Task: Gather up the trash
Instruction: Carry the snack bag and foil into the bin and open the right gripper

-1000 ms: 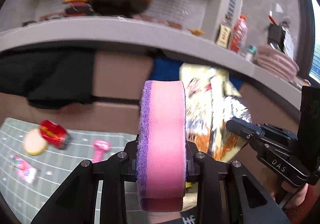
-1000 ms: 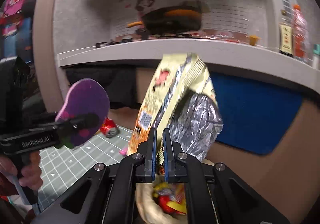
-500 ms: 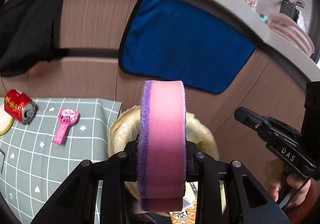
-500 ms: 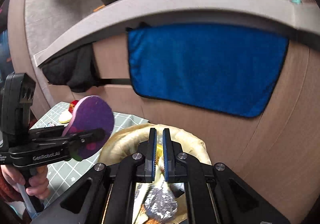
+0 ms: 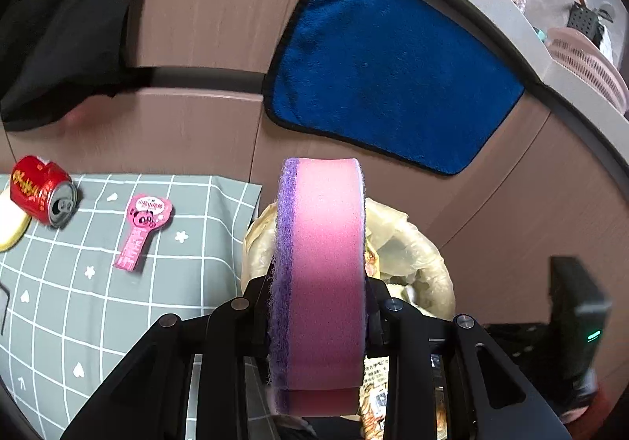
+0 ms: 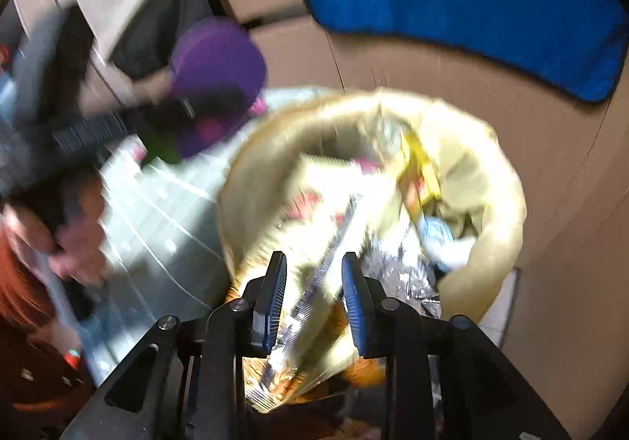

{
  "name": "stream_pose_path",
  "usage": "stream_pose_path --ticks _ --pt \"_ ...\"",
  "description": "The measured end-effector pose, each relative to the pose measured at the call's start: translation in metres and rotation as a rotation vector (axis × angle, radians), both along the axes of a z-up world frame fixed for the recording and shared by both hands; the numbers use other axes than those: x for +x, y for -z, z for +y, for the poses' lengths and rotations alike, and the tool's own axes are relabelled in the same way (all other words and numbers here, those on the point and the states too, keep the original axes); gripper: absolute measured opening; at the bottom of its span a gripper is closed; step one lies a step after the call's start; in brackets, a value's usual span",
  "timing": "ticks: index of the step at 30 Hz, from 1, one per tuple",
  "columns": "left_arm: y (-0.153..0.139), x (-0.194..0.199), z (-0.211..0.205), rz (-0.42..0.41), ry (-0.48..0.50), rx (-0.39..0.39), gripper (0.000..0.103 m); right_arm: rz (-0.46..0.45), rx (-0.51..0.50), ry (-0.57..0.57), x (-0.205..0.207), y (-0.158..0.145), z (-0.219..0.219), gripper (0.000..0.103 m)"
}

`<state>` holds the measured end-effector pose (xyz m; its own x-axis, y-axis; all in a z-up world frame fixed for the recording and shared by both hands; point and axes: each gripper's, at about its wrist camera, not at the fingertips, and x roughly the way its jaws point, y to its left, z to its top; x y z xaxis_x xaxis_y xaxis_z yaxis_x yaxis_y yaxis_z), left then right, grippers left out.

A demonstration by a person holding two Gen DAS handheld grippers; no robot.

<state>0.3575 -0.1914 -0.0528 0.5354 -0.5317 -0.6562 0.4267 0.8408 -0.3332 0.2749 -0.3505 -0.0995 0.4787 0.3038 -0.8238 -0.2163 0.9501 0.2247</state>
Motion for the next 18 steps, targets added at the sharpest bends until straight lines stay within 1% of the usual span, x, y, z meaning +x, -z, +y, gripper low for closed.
stream_pose_path --ticks 1,4,6,7,9,10,14,18 --pt "0.001 0.0 0.002 0.008 -0.002 -0.005 0.031 0.026 -0.015 0.012 0.004 0.008 0.002 0.028" --pt "0.003 -0.001 0.005 0.011 0.001 0.004 0.031 0.052 0.021 0.042 0.013 0.016 -0.001 0.028" --pt "0.004 -0.002 0.006 0.011 0.004 0.009 0.031 0.039 0.02 0.04 0.018 0.014 -0.003 0.013" --pt "0.004 -0.003 0.008 0.011 0.007 0.007 0.031 0.029 0.021 0.034 0.02 0.012 -0.003 0.013" --pt "0.002 -0.002 0.009 0.009 0.007 0.004 0.031 0.007 0.032 0.04 0.026 0.006 -0.006 0.009" --pt "0.001 -0.001 0.009 0.007 0.007 0.001 0.031 -0.013 0.038 0.053 0.029 0.0 -0.009 0.008" --pt "0.003 0.001 0.001 0.019 0.025 -0.011 0.031 -0.127 0.021 0.133 0.039 -0.032 -0.025 0.008" --pt "0.011 0.003 -0.019 0.039 0.071 -0.016 0.031 -0.179 -0.014 0.178 0.043 -0.05 -0.035 0.008"
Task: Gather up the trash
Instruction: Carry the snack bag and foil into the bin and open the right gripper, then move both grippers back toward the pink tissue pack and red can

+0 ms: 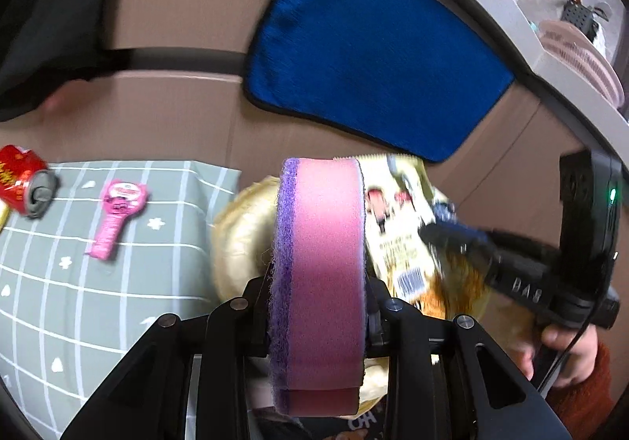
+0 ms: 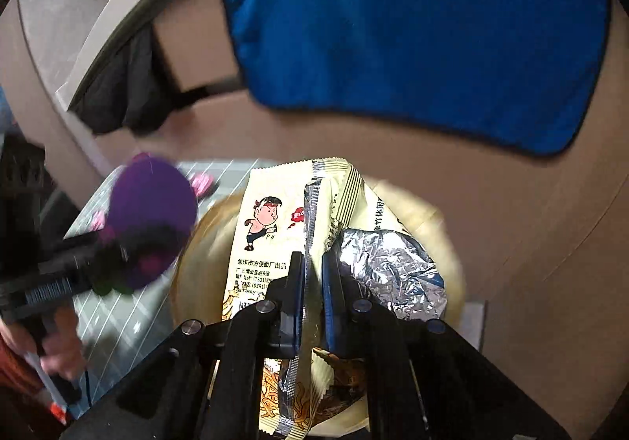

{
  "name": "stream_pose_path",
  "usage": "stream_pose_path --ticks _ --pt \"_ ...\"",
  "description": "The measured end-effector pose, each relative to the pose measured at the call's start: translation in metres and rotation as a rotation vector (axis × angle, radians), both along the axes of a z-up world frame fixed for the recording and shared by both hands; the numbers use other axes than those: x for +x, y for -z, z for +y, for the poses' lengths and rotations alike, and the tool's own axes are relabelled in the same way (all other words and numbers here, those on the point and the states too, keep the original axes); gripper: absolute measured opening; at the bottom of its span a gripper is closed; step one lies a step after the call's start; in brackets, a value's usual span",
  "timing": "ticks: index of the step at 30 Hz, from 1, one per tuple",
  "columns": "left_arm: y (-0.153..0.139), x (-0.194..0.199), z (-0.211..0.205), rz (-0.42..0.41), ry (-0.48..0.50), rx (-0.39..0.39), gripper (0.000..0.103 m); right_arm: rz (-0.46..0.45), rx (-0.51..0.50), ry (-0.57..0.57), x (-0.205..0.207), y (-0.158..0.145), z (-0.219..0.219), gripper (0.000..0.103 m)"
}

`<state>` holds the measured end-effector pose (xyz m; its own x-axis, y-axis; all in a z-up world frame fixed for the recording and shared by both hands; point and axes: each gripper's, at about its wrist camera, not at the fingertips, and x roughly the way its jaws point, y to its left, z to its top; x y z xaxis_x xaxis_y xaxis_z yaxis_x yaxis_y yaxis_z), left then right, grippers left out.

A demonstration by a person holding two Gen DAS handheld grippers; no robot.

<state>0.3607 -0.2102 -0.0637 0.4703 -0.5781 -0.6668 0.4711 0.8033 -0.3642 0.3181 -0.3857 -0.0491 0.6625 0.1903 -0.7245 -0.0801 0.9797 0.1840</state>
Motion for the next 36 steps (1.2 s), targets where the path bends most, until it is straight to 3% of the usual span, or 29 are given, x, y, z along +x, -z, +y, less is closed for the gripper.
stream_pose_path --ticks 4,6,11,18,28,32,36 --pt "0.008 0.005 -0.016 0.016 0.057 -0.001 0.037 -0.007 -0.029 0.022 0.0 -0.002 -0.008 0.008" --pt "0.011 0.009 -0.021 0.024 0.081 0.011 0.046 -0.008 -0.045 0.03 -0.003 -0.002 -0.01 0.008" --pt "0.008 0.013 -0.013 0.017 0.046 0.0 0.05 -0.008 -0.044 0.05 0.003 0.006 -0.013 0.008" --pt "0.001 0.013 0.036 0.055 -0.064 -0.046 0.05 0.048 -0.036 0.03 0.031 0.042 0.004 0.008" --pt "-0.018 -0.013 0.115 -0.003 -0.189 -0.041 0.05 0.293 -0.012 0.034 0.065 0.097 0.014 0.009" --pt "-0.027 -0.021 0.148 -0.026 -0.249 -0.067 0.05 0.26 -0.002 0.057 0.056 0.088 0.013 0.014" --pt "-0.039 -0.029 0.171 -0.052 -0.287 -0.096 0.05 0.209 -0.014 0.058 0.04 0.065 0.015 0.026"
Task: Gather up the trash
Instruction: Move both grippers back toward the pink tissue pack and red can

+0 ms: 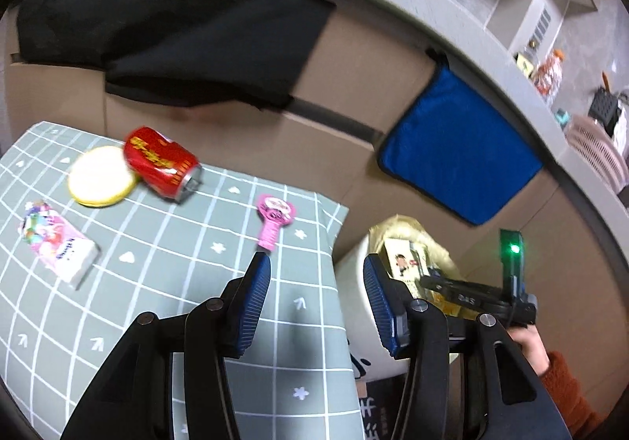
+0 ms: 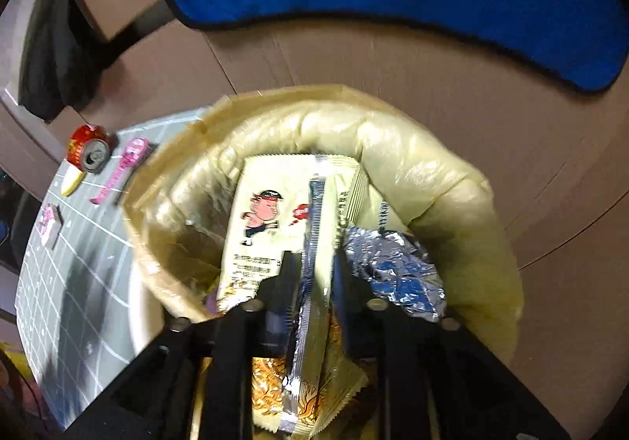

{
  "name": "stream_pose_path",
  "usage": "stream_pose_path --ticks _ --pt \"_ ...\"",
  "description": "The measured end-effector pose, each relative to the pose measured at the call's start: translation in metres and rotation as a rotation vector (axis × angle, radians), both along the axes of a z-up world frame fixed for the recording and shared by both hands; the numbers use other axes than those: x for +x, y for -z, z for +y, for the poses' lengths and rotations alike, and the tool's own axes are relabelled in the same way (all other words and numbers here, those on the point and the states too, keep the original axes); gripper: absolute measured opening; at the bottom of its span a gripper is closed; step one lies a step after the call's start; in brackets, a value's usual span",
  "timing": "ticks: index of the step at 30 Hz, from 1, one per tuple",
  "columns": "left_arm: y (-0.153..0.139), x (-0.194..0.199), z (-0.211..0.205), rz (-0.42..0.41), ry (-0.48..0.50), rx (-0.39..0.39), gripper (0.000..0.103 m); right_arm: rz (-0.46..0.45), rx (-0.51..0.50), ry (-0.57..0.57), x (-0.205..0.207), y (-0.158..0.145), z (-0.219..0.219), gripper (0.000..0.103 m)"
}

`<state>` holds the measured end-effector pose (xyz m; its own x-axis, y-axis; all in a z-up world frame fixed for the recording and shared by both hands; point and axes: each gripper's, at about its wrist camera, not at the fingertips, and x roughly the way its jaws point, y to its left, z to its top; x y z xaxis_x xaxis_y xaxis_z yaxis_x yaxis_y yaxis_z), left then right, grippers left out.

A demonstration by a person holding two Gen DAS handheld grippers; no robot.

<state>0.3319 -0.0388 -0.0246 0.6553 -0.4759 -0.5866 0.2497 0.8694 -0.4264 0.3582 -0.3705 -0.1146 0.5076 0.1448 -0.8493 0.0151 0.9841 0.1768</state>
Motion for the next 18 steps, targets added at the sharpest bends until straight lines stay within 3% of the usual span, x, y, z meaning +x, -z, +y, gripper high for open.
stream_pose_path --ticks 9,18 --pt "-0.034 -0.028 0.052 -0.104 -0.089 -0.027 0.05 -0.148 -0.053 0.015 -0.03 -0.065 0.014 0.029" --pt "-0.098 -0.06 0.139 -0.262 -0.254 -0.029 0.05 -0.409 0.022 -0.117 -0.051 -0.172 0.093 0.029"
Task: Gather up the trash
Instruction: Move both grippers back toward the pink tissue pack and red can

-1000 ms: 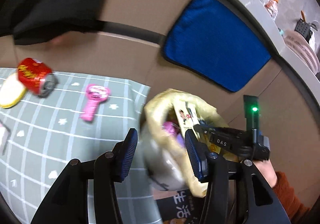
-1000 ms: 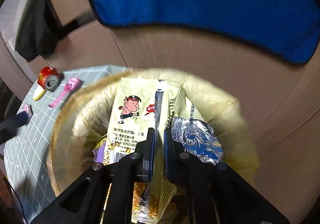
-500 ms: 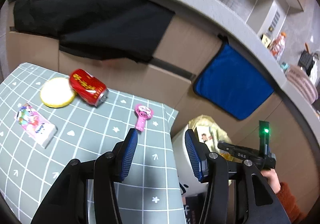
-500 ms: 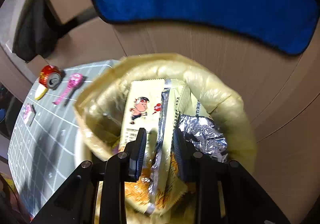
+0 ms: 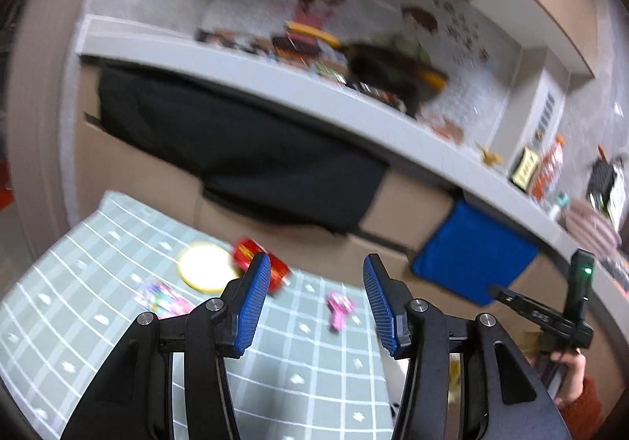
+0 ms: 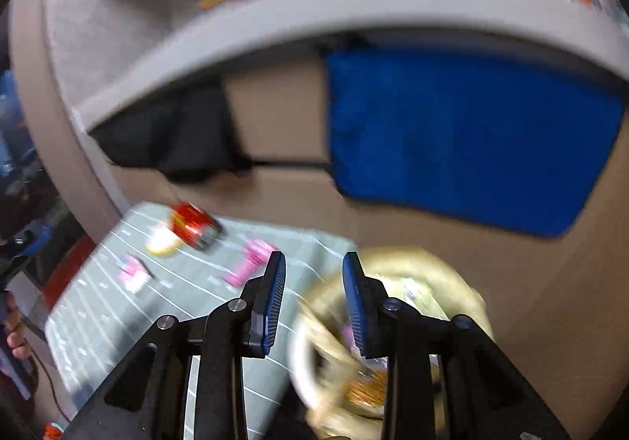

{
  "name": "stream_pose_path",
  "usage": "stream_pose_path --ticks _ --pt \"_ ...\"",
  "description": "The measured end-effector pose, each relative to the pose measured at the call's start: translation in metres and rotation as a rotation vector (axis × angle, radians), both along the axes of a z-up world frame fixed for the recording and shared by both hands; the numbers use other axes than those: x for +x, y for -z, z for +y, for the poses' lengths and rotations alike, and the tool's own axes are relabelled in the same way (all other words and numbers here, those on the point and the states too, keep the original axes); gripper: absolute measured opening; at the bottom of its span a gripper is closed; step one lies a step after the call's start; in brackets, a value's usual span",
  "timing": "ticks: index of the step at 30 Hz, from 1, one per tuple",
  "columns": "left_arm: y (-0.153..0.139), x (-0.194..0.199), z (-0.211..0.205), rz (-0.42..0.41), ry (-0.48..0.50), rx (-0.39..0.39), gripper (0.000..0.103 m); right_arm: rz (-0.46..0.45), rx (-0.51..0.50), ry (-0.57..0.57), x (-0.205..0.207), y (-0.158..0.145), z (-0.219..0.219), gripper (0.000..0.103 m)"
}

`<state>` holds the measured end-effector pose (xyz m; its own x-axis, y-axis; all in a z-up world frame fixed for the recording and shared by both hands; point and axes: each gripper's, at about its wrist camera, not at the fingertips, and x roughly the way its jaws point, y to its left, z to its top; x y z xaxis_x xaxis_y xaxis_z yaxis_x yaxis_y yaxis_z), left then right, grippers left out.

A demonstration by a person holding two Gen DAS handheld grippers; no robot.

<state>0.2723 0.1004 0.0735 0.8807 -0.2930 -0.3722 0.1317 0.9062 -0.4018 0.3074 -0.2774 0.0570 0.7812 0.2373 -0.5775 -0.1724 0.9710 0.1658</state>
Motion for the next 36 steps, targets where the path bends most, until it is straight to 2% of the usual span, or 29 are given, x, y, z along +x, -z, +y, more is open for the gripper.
stream_pose_path --ticks 3,6,9,13,15,19,22,27,29,32,34,36 --pt "-0.014 -0.008 0.032 -0.035 -0.074 0.005 0.05 -0.052 0.018 -0.054 0.003 -0.023 0.028 0.029" --pt "-0.017 -0.015 0.065 -0.026 -0.155 -0.004 0.05 -0.085 0.018 -0.112 0.012 -0.038 0.066 0.029" --pt "-0.012 -0.022 0.095 0.003 -0.213 -0.021 0.05 -0.093 0.018 -0.156 0.022 -0.042 0.097 0.029" --pt "0.001 -0.025 0.121 0.028 -0.287 0.017 0.05 -0.117 0.015 -0.204 0.029 -0.046 0.129 0.029" --pt "0.012 -0.022 0.129 0.05 -0.303 0.009 0.051 -0.123 0.002 -0.224 0.029 -0.045 0.14 0.029" --pt "0.045 0.002 0.13 0.137 -0.263 -0.012 0.051 -0.095 -0.018 -0.266 0.04 -0.027 0.163 0.029" --pt "0.082 0.03 0.117 0.245 -0.202 -0.02 0.051 -0.069 -0.037 -0.27 0.051 -0.007 0.169 0.029" --pt "0.144 0.073 0.091 0.434 -0.137 -0.125 0.051 0.003 -0.039 -0.247 0.073 0.029 0.164 0.029" --pt "0.165 0.089 0.081 0.496 -0.17 -0.173 0.051 0.019 -0.054 -0.226 0.081 0.044 0.16 0.029" --pt "0.19 0.108 0.075 0.565 -0.309 -0.235 0.051 0.032 -0.062 -0.202 0.09 0.06 0.154 0.029" --pt "0.201 0.12 0.07 0.588 -0.38 -0.238 0.051 0.044 -0.062 -0.198 0.093 0.07 0.15 0.029" --pt "0.207 0.13 0.064 0.607 -0.413 -0.208 0.051 0.056 -0.065 -0.197 0.097 0.079 0.146 0.029"
